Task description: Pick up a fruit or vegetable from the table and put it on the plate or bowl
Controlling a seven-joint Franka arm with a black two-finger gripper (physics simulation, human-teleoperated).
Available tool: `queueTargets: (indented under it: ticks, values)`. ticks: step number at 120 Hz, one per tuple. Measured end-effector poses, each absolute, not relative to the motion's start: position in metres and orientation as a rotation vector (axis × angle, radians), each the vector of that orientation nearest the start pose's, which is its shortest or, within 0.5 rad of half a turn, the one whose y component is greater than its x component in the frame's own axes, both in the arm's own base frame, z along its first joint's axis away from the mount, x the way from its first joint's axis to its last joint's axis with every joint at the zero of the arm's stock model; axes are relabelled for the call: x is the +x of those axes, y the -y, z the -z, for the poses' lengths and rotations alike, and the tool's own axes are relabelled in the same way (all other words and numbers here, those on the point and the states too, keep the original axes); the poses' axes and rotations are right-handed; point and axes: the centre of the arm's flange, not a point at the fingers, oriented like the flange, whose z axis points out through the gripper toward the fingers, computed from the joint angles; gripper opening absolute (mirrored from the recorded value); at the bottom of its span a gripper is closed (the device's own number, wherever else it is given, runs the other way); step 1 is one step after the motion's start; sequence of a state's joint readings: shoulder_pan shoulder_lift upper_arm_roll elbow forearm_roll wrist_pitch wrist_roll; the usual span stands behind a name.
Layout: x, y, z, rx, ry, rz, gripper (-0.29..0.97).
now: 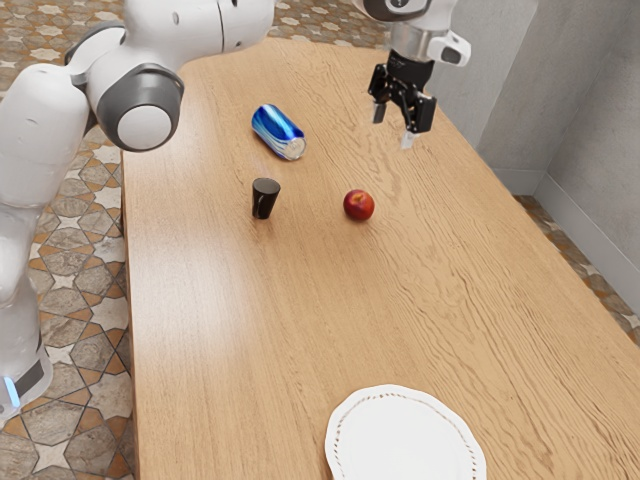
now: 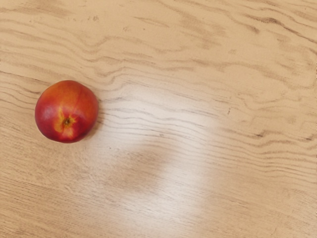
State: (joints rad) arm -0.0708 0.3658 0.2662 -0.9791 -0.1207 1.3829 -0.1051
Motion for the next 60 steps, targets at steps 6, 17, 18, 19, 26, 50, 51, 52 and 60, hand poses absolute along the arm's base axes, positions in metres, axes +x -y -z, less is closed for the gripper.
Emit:
queueTargets:
  ticks: [6, 17, 18, 19, 26, 50, 51, 52, 60]
  values:
    - [0.633, -0.067, -0.668, -3.135, 0.41, 0.096, 0.68]
    - [0.634, -0.067, -0.669, -3.133, 0.42, 0.119, 0.68]
    - [0.635, -0.067, -0.67, -3.133, 0.421, 0.121, 0.68]
    - [0.635, -0.067, -0.67, -3.133, 0.422, 0.123, 0.68]
    - [0.635, -0.068, -0.67, -3.132, 0.429, 0.132, 0.68]
    - [0.614, -0.068, -0.721, -3.139, 0.468, 0.291, 0.68]
    - [0.613, -0.067, -0.722, -3.139, 0.469, 0.296, 0.68]
    - [0.612, -0.066, -0.724, -3.14, 0.47, 0.3, 0.68]
    - [0.612, -0.051, -0.726, -3.148, 0.466, 0.31, 0.68]
